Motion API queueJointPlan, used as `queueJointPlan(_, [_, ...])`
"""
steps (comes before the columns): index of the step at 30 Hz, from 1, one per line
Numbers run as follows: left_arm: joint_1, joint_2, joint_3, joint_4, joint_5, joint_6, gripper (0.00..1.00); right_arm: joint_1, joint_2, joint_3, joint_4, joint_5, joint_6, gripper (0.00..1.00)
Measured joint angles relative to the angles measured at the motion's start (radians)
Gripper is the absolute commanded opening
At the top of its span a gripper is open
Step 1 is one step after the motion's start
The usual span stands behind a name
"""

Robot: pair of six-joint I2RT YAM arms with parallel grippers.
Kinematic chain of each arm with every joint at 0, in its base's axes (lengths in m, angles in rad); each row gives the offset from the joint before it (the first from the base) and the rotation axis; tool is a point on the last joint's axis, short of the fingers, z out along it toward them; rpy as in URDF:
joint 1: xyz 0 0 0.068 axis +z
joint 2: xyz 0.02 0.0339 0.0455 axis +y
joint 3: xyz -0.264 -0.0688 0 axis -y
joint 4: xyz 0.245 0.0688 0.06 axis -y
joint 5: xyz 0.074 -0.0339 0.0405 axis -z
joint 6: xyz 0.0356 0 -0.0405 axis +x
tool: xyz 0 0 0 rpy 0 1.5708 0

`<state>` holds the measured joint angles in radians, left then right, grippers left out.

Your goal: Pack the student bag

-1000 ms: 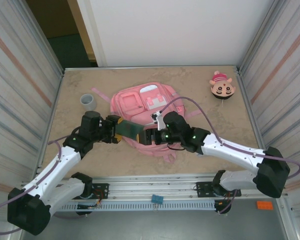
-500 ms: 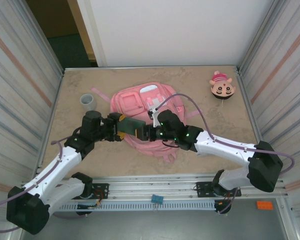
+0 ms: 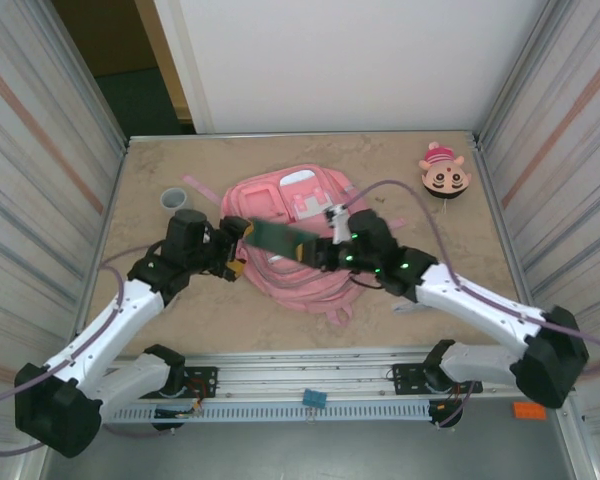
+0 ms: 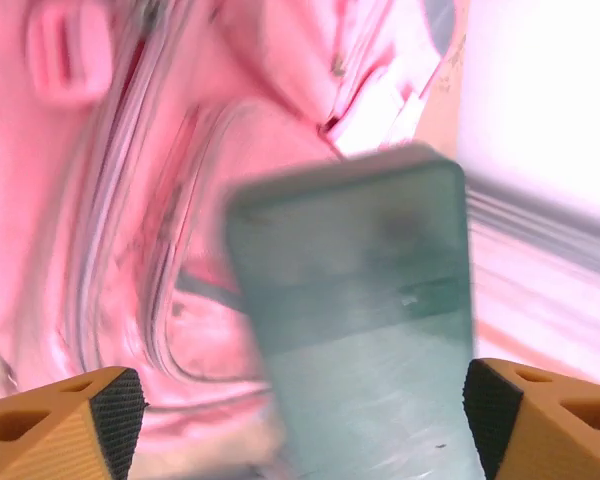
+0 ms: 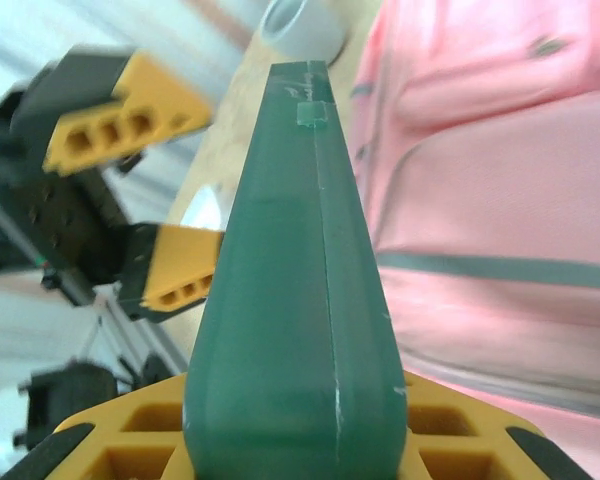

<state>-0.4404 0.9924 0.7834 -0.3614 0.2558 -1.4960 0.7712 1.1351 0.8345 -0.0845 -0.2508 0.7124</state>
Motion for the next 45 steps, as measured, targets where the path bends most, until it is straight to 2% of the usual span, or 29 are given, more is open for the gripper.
queueJointPlan(3, [-0.047, 0.043, 0.124, -0.087, -0.121, 0.234, 0.81, -0.174, -0.130, -0.039, -0.046, -0.037, 0.035, 0.17])
queueJointPlan(6, [-0.115, 0.082, 0.182, -0.097, -0.206, 0.507, 0.78, -0.377, -0.242, -0.045, -0.123, -0.105, 0.042, 0.17])
queueJointPlan(8, [-0.159, 0.112, 0.185, -0.083, -0.237, 0.704, 0.78, -0.505, -0.297, -0.045, -0.178, -0.159, 0.043, 0.17])
queueJointPlan(12, [-0.229, 0.207, 0.187, -0.041, -0.255, 1.081, 0.80, -0.698, -0.347, -0.045, -0.288, -0.263, 0.049, 0.16])
queueJointPlan(16, [-0.275, 0.332, 0.221, -0.022, -0.183, 1.440, 0.82, -0.780, -0.377, -0.046, -0.387, -0.304, 0.062, 0.16])
queueJointPlan(21, [-0.315, 0.470, 0.291, -0.019, -0.137, 1.726, 0.86, -0.783, -0.419, -0.046, -0.457, -0.319, 0.062, 0.16])
queueJointPlan(24, [-0.330, 0.542, 0.328, -0.006, -0.132, 1.831, 0.89, -0.784, -0.435, -0.046, -0.489, -0.319, 0.062, 0.16])
queueJointPlan(30, [-0.334, 0.639, 0.378, -0.008, -0.112, 1.918, 0.88, -0.784, -0.443, -0.047, -0.513, -0.319, 0.062, 0.16])
queueJointPlan(34, [-0.334, 0.646, 0.380, -0.008, -0.109, 1.928, 0.70, -0.784, -0.443, -0.047, -0.522, -0.319, 0.062, 0.15])
queueJointPlan(41, [-0.348, 0.637, 0.380, -0.008, -0.130, 1.899, 0.15, -0.787, -0.447, -0.047, -0.548, -0.291, 0.062, 0.13])
queueJointPlan(45, [-0.328, 0.588, 0.391, -0.013, -0.127, 1.815, 0.06, -0.805, -0.470, -0.045, -0.595, -0.259, 0.075, 0.14])
